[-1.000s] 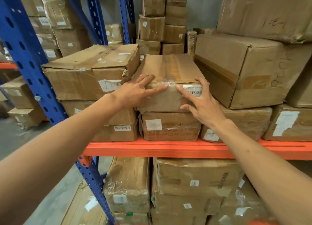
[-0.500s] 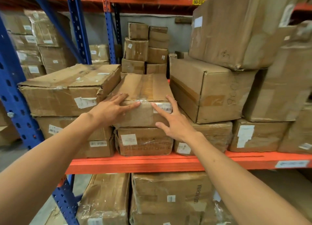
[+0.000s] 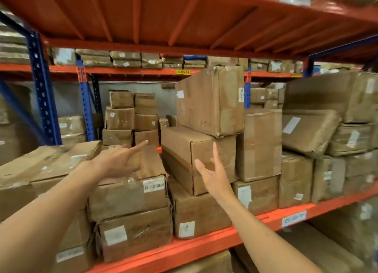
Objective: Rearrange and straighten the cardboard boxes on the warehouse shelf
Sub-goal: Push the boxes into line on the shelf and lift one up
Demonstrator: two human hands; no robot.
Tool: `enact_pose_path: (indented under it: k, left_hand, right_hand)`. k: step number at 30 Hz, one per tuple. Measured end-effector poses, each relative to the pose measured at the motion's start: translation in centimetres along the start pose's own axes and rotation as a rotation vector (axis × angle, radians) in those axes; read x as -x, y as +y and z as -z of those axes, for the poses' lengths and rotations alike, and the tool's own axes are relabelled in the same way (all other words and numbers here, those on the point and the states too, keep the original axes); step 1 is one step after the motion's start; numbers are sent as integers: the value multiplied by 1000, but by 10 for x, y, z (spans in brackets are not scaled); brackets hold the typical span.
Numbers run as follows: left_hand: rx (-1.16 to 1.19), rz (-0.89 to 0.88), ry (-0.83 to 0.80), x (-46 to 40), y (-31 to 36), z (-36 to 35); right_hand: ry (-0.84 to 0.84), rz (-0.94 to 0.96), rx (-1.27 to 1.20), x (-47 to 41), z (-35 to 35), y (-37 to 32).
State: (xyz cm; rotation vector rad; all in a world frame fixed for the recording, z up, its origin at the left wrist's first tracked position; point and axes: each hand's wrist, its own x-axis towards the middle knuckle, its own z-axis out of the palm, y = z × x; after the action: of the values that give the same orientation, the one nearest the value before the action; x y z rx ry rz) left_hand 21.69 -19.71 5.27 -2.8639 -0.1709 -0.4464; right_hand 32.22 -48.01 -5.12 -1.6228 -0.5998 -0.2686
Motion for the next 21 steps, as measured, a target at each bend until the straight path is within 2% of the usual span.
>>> enact_pose_path:
  k: [6,11,21]
  left_hand:
    - [-13,-105,241,-64,74,110]
    - [45,-186,353,-111,140,176]
    - [-238,-64,262,-198,218,219]
  right_hand:
    - [142,-117,-556,-38,59,-31]
    - [185,-105,-594,-71,85,-36]
    - [118,-148,-617,-130,93,-7]
